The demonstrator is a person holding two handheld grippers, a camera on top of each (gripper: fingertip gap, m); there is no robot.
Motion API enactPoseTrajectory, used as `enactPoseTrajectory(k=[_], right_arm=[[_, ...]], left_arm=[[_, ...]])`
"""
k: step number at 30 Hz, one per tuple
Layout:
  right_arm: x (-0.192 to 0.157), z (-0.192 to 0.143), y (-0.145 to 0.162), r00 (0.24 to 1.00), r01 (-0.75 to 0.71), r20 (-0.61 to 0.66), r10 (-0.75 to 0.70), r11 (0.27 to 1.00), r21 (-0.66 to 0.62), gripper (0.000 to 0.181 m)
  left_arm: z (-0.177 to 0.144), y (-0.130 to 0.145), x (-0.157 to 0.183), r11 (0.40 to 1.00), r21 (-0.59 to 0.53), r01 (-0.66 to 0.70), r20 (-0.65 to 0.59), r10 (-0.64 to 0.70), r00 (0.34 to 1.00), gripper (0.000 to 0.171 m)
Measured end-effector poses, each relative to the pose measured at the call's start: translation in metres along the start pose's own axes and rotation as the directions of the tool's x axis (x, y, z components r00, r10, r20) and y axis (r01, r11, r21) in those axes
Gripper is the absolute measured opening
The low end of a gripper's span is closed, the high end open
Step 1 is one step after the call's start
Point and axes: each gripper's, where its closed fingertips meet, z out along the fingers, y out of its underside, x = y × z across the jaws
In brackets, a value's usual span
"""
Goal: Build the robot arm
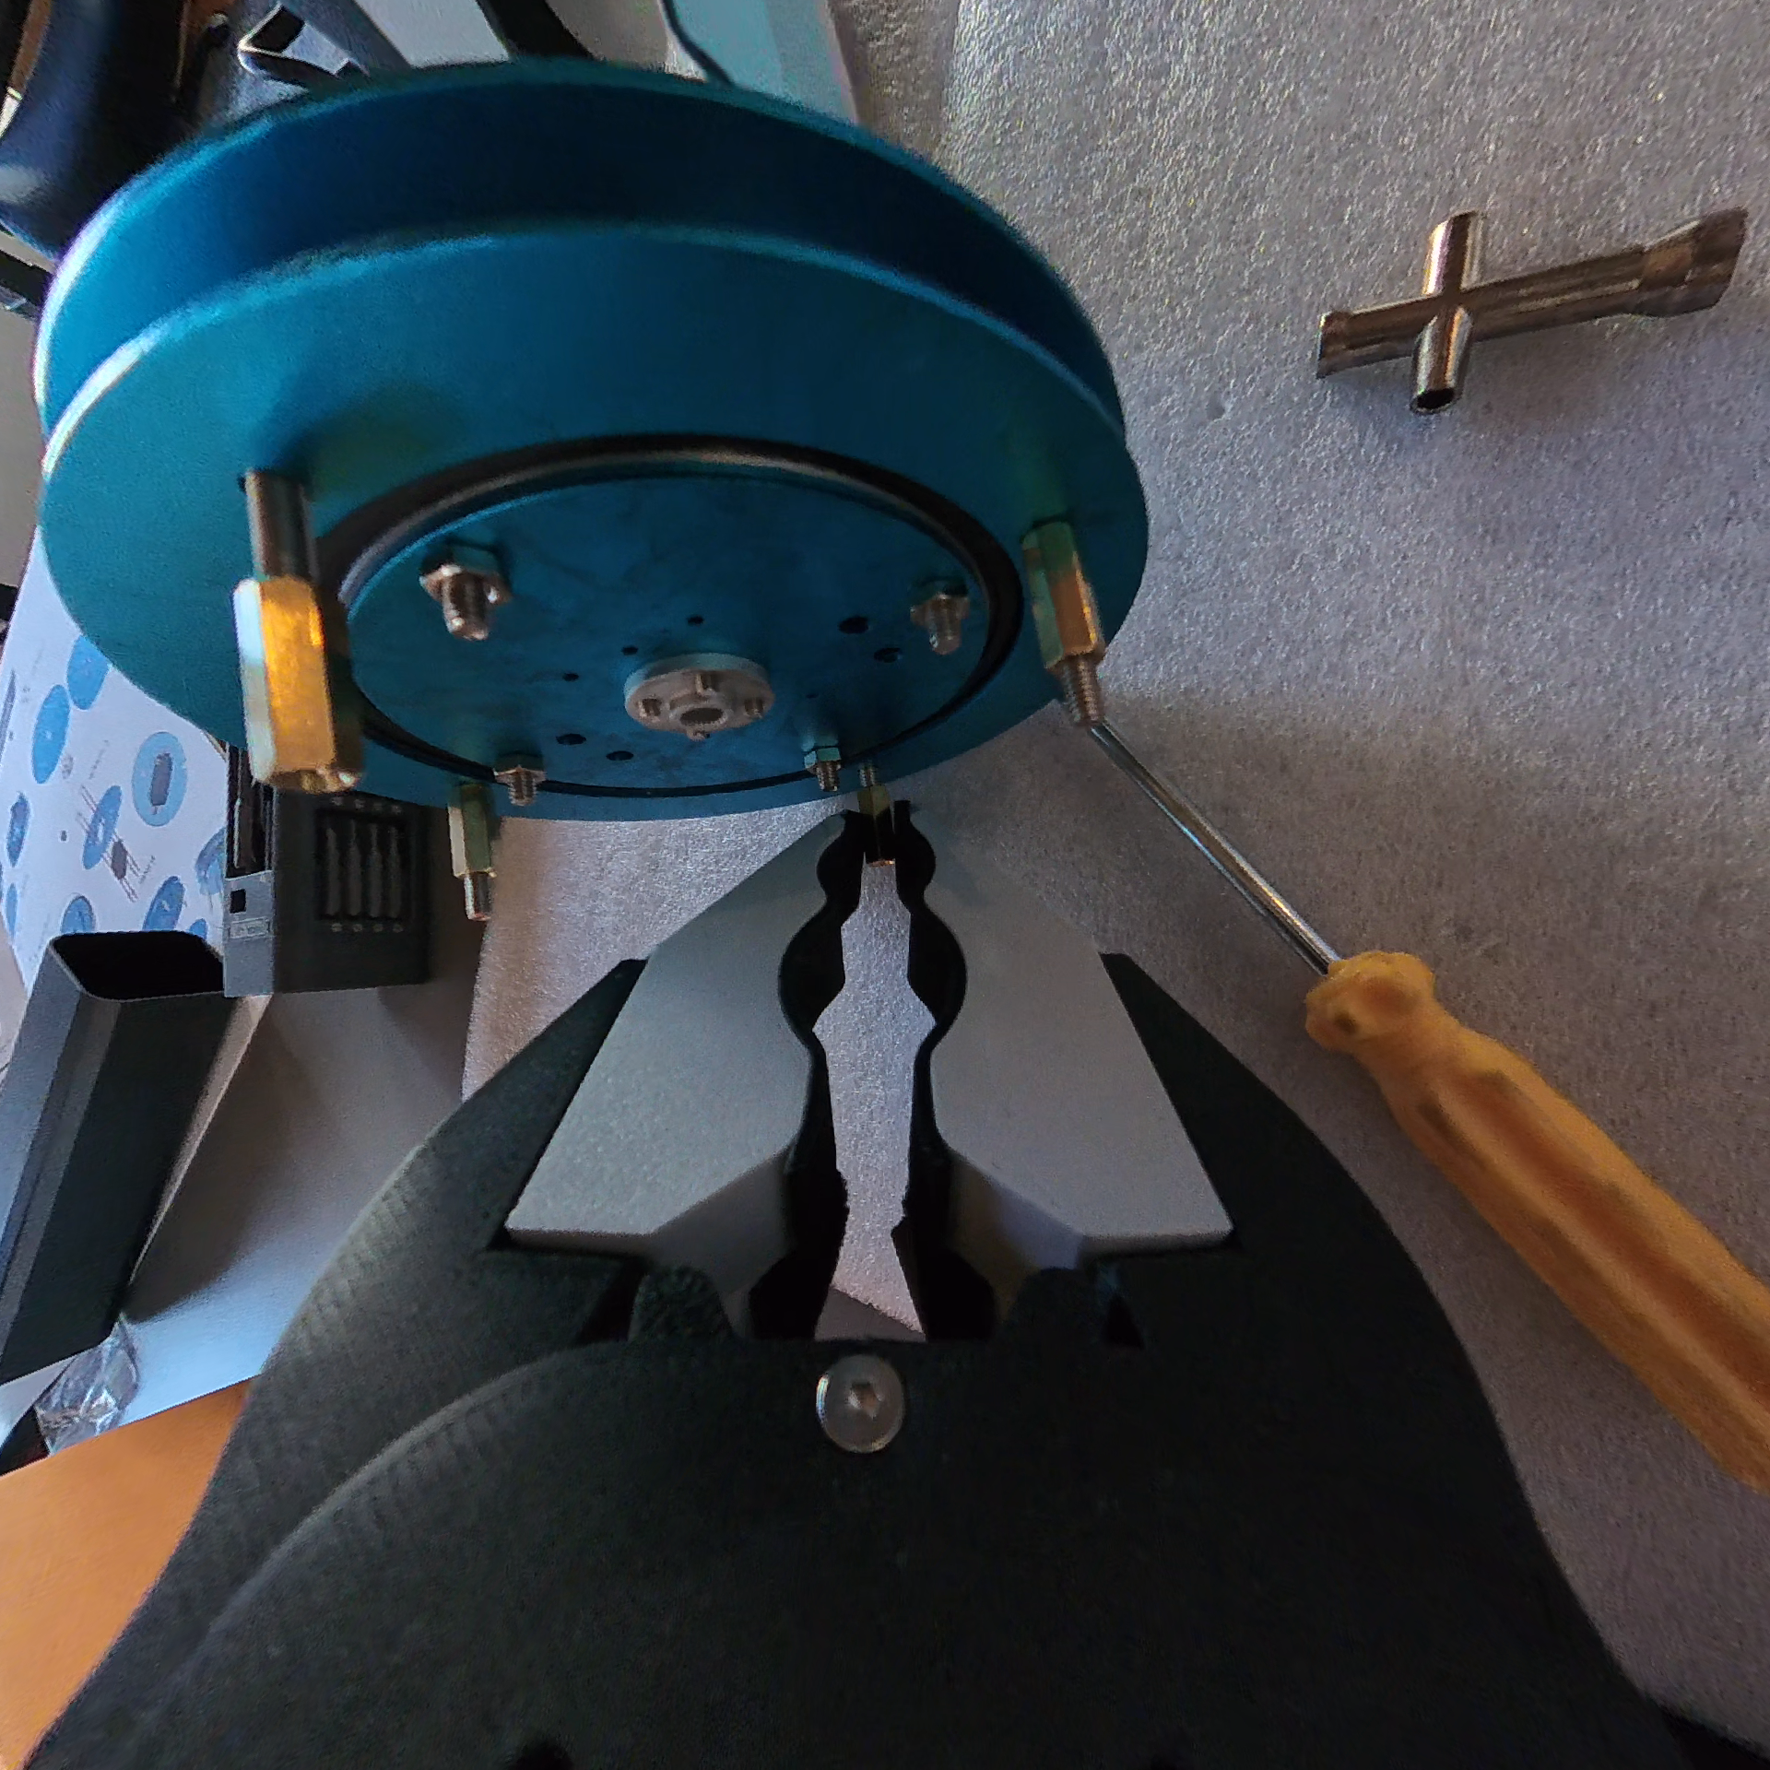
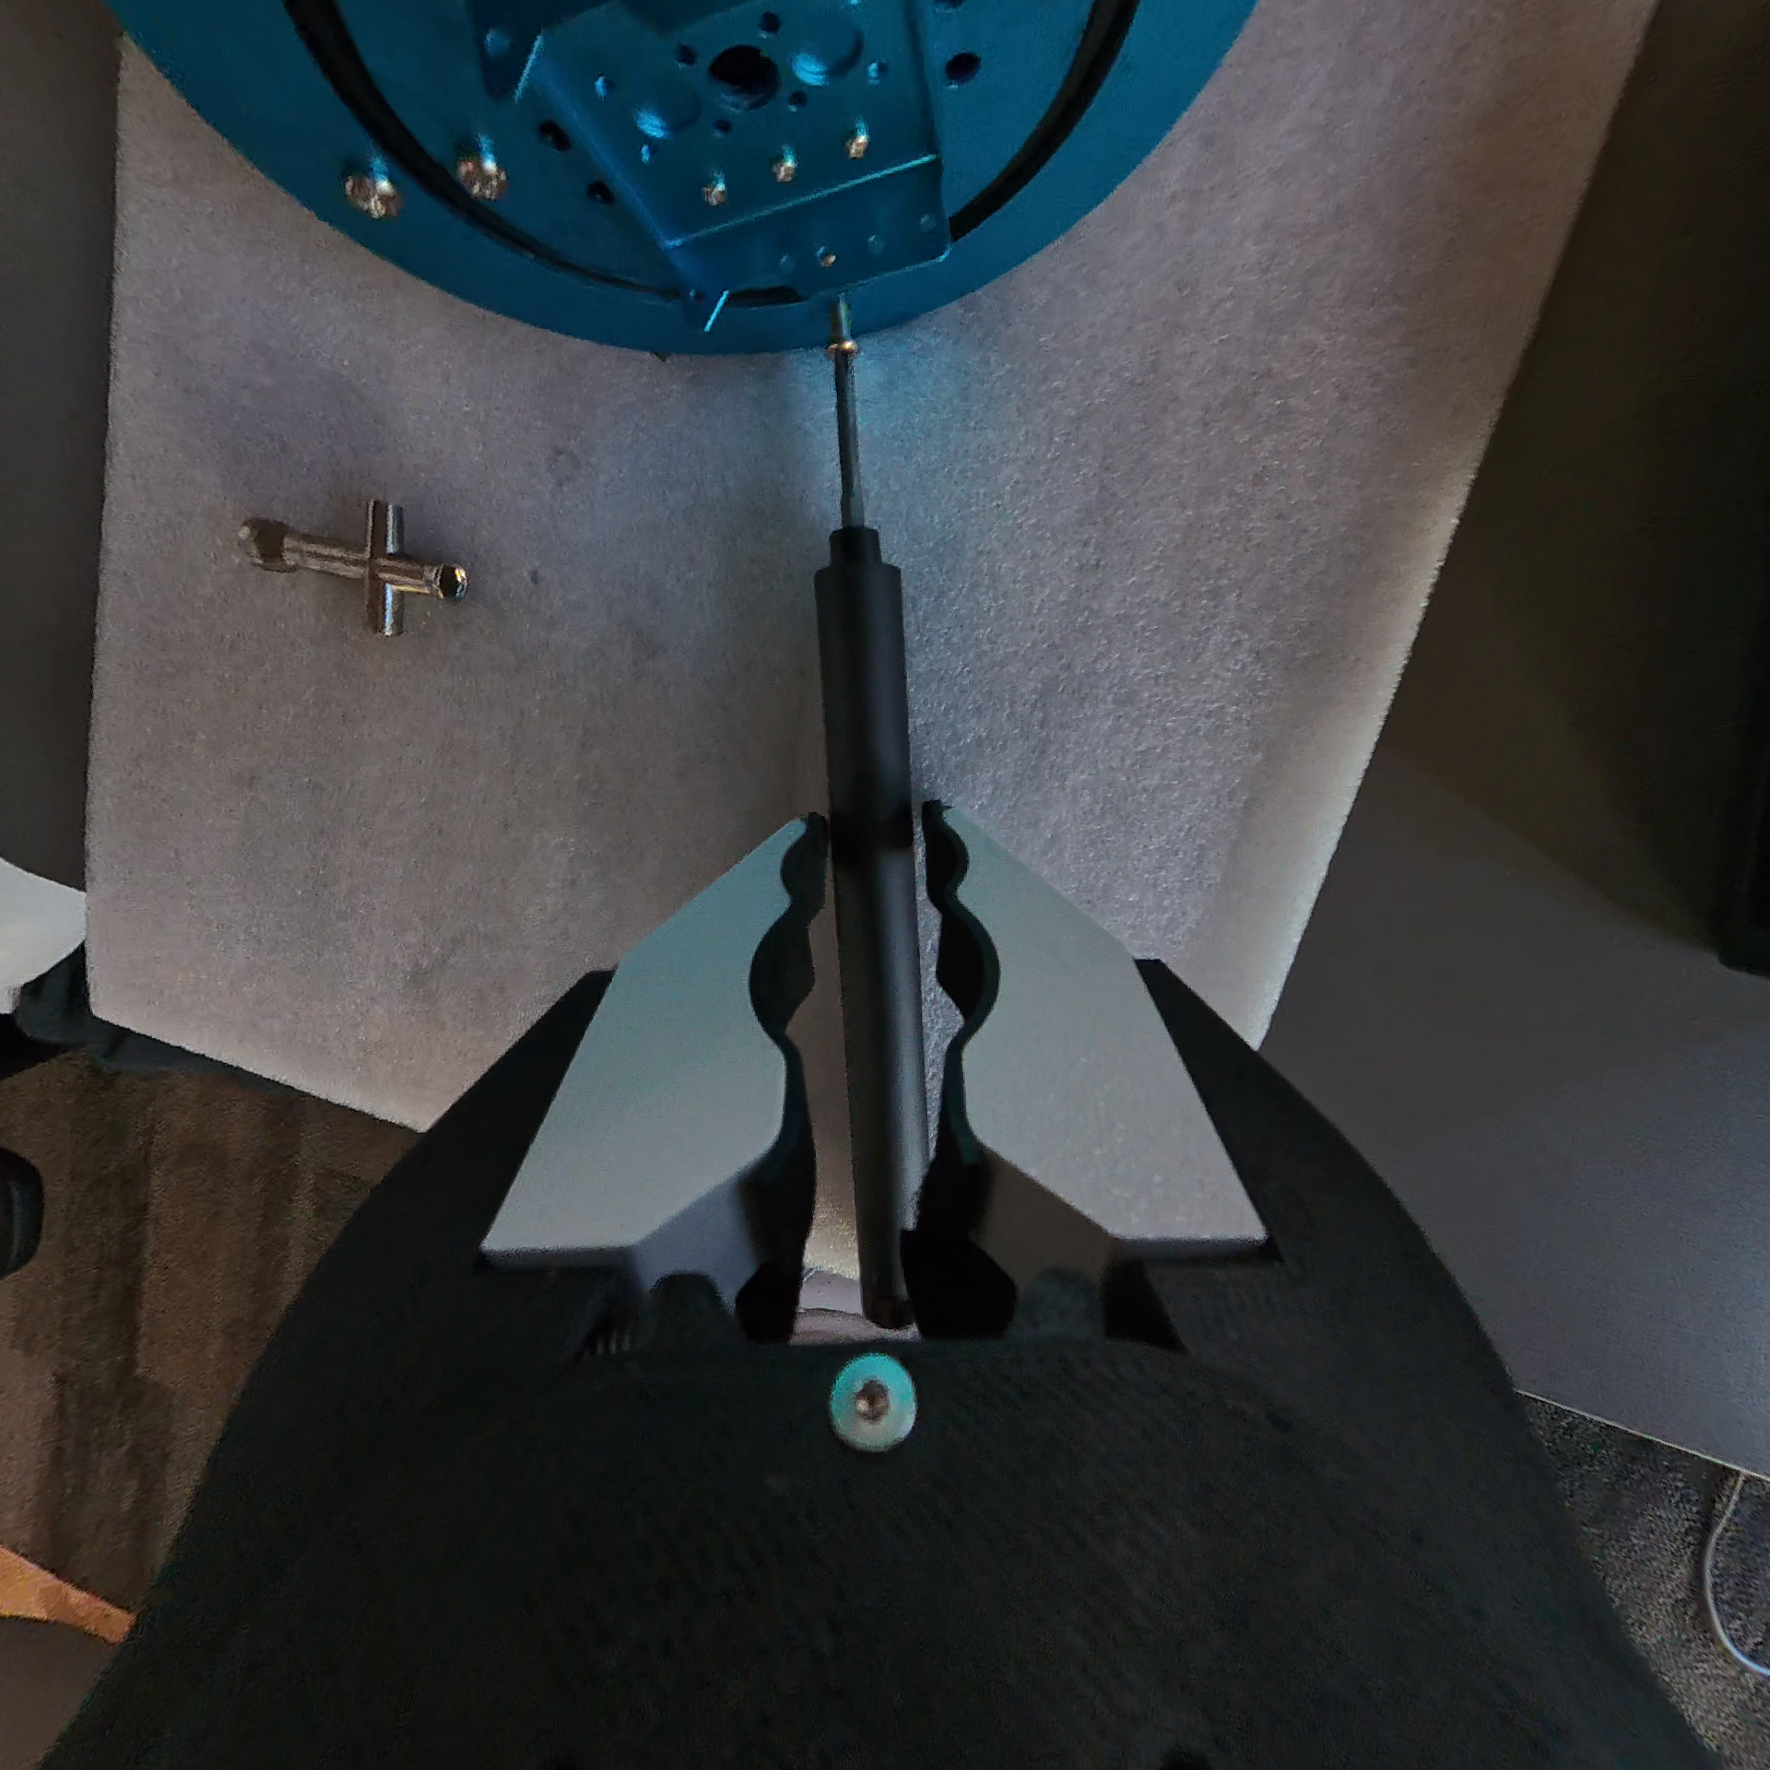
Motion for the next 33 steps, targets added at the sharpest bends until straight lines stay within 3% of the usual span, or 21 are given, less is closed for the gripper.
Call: enactPoseTrajectory(k=[33], right_arm=[[-0.0013,0.0017,-0.0036,0.998,0.059,-0.025,-0.06,0.996,-0.065,0.015]], left_arm=[[0.0011,-0.0007,-0.0012,0.999,0.001,0.045,0.061,-0.045,0.997,0.004]])
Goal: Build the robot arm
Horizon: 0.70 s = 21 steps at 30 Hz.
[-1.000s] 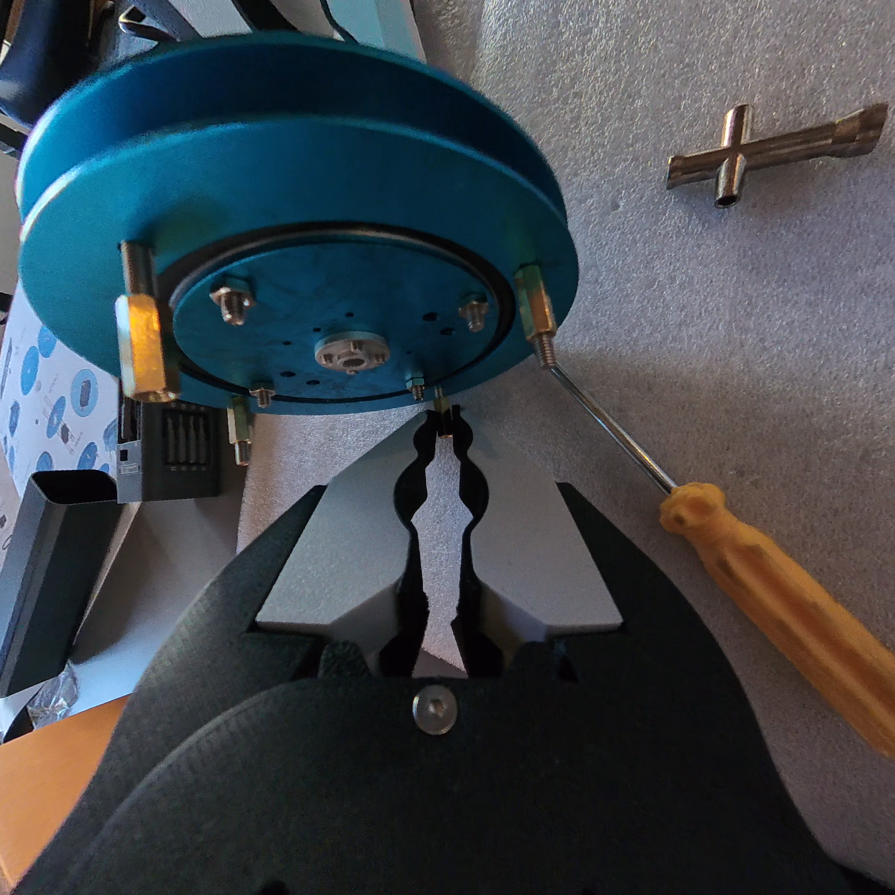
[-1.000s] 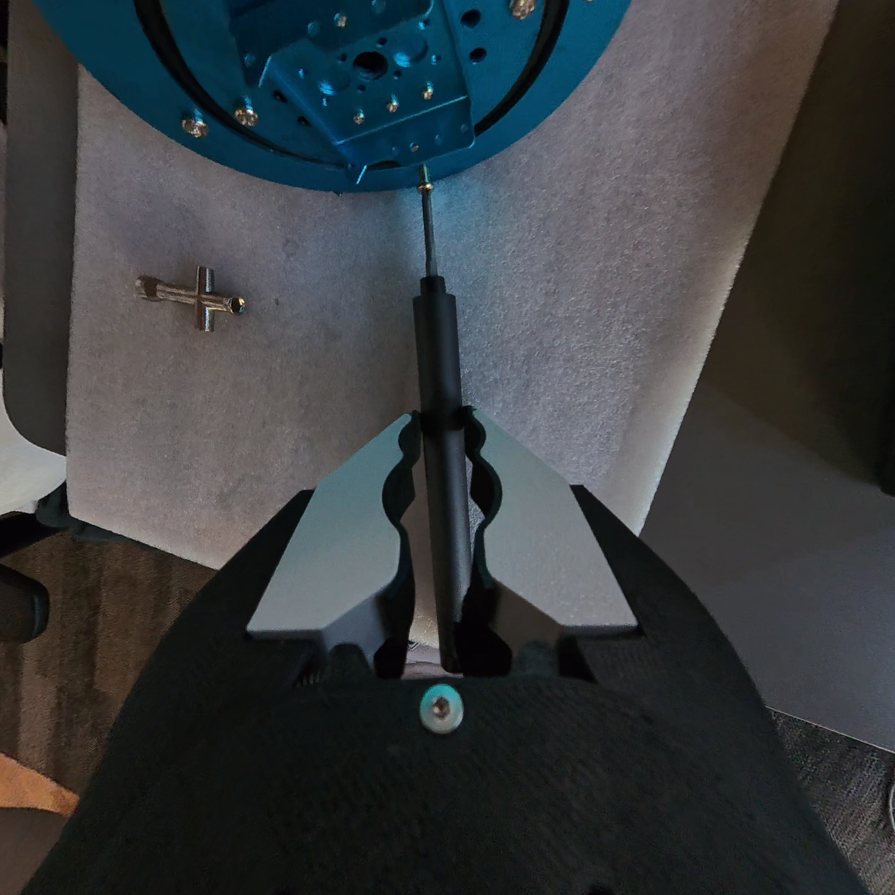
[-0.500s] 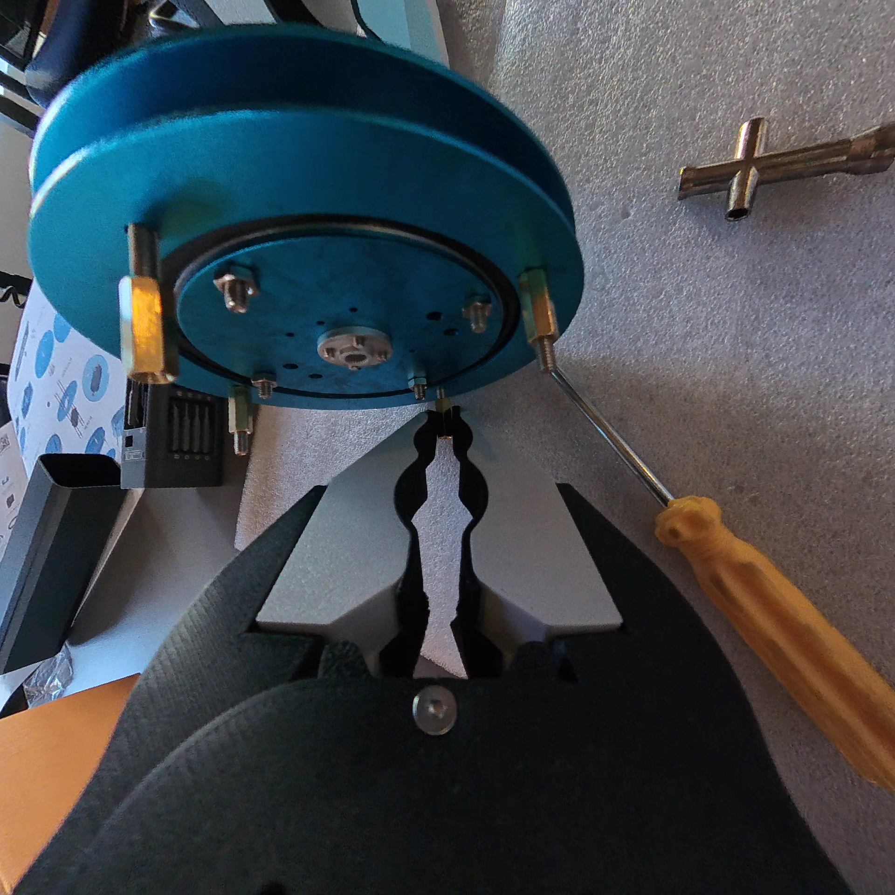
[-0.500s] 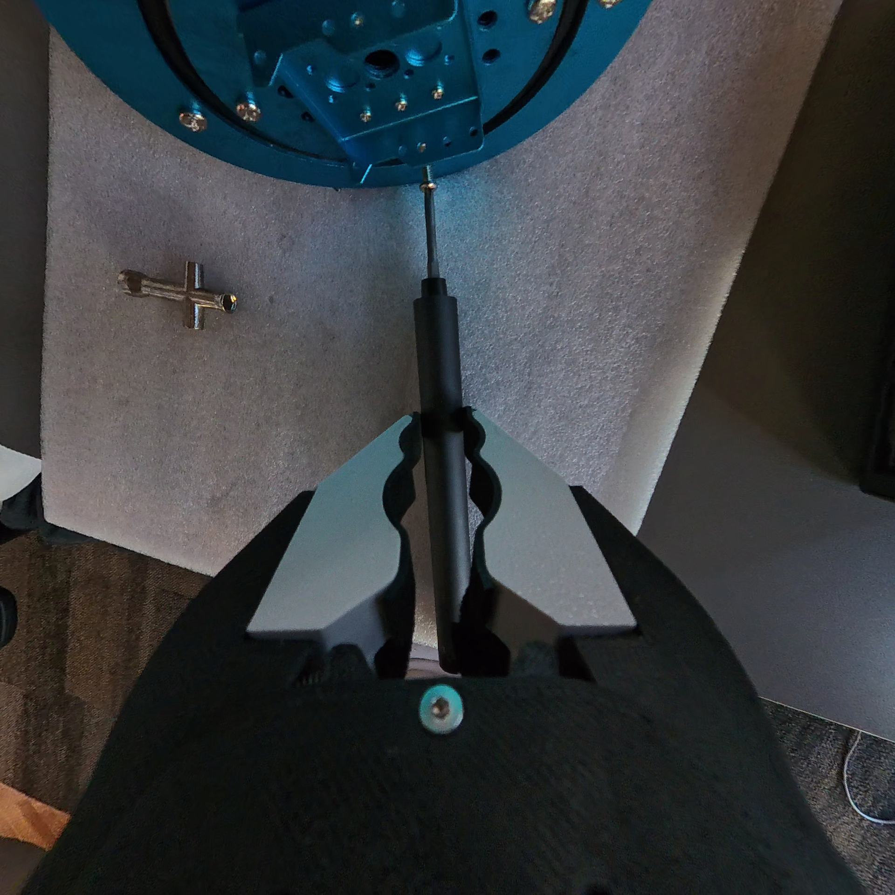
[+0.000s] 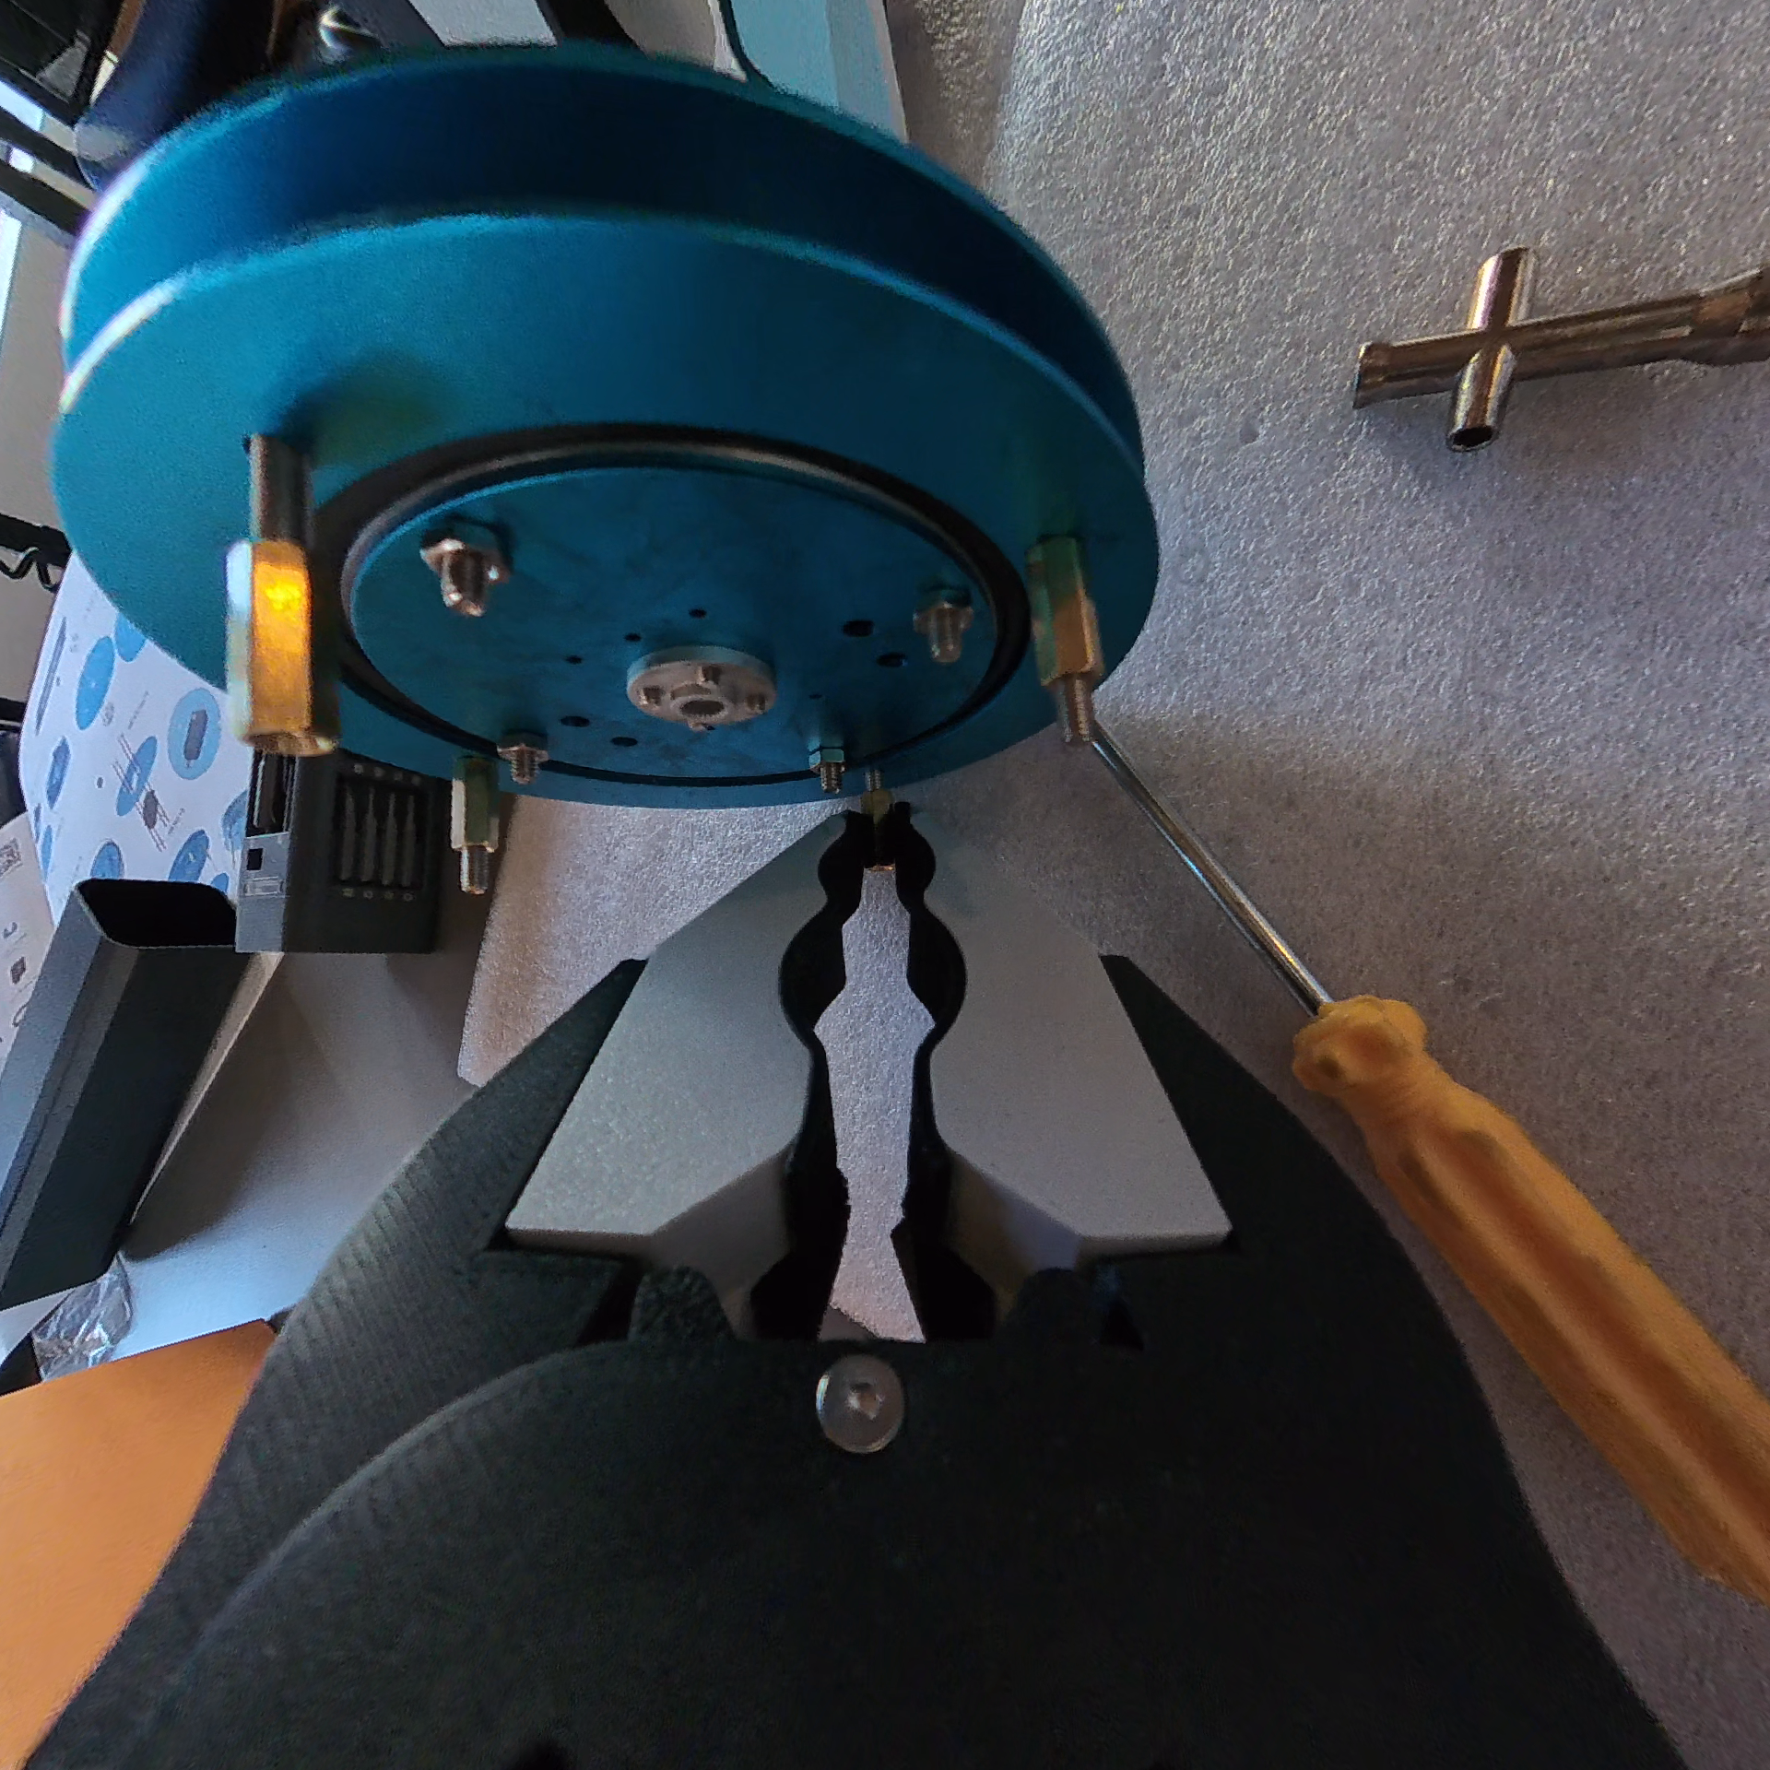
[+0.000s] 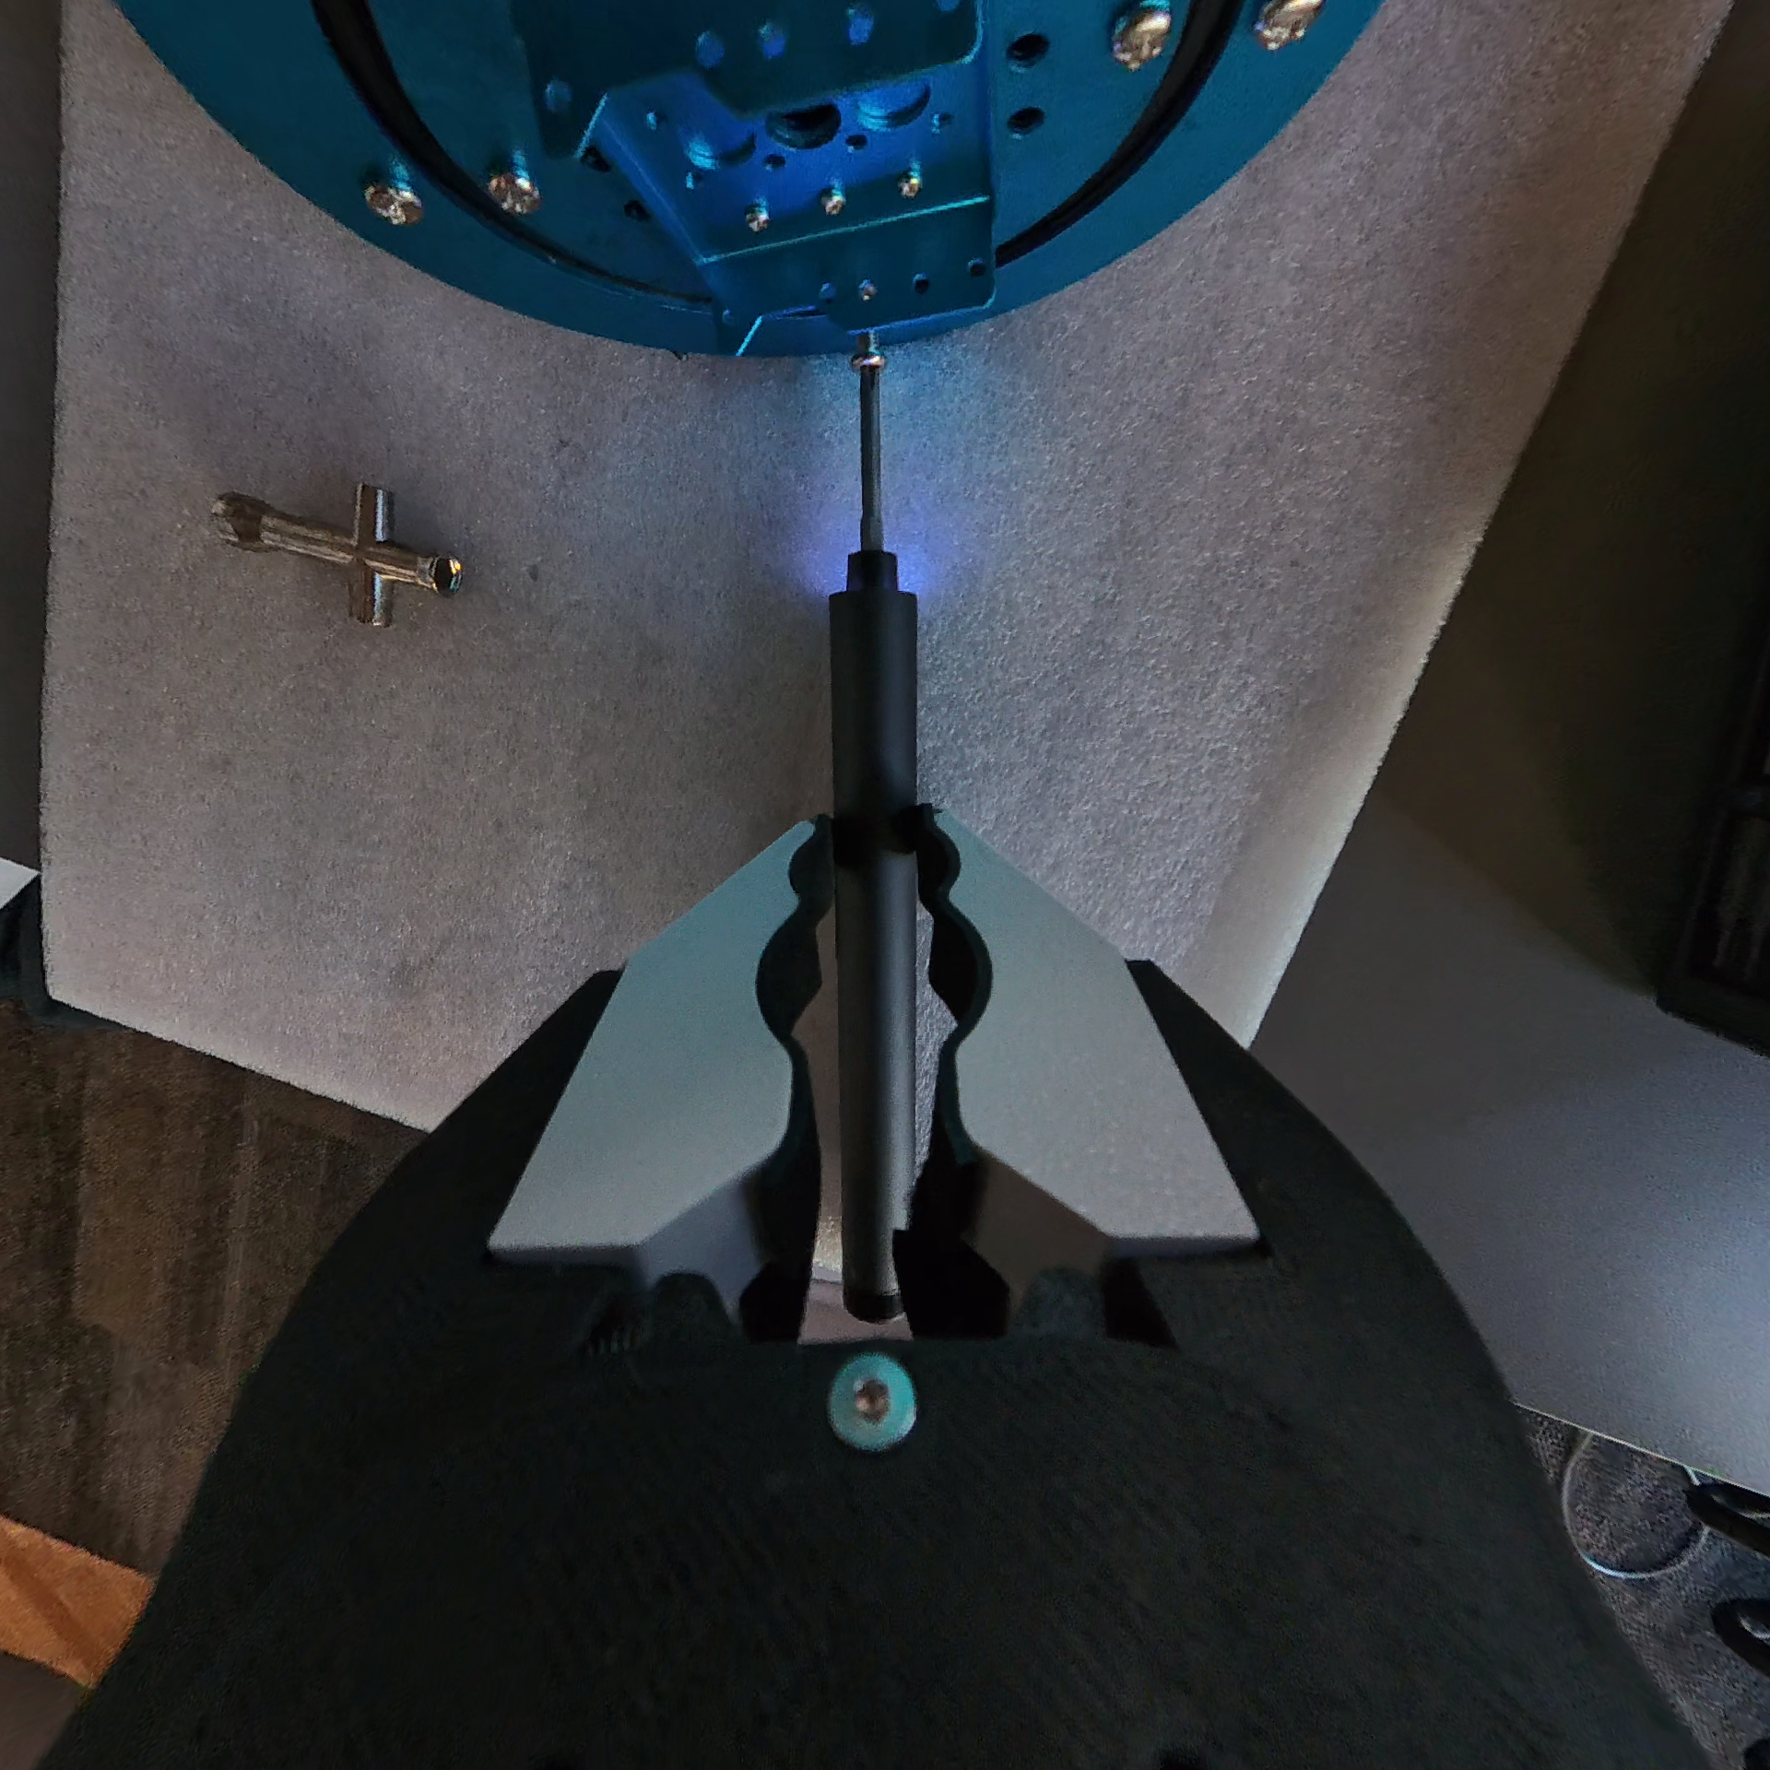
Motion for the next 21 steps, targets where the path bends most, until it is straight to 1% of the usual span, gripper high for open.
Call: enactPoseTrajectory(k=[7,21], right_arm=[[0.0018,0.0005,-0.0013,0.998,0.063,-0.016,-0.063,0.997,-0.035,0.015],[0.0049,0.0011,-0.0036,0.993,0.1,-0.058,-0.1,0.995,-0.012,0.015]], left_arm=[[0.0,-0.0002,-0.0002,1.0,-0.013,0.013,0.033,-0.013,0.999,0.004],[0.0004,-0.0003,0.0001,0.999,-0.018,0.028,0.023,-0.028,0.999,0.004]])
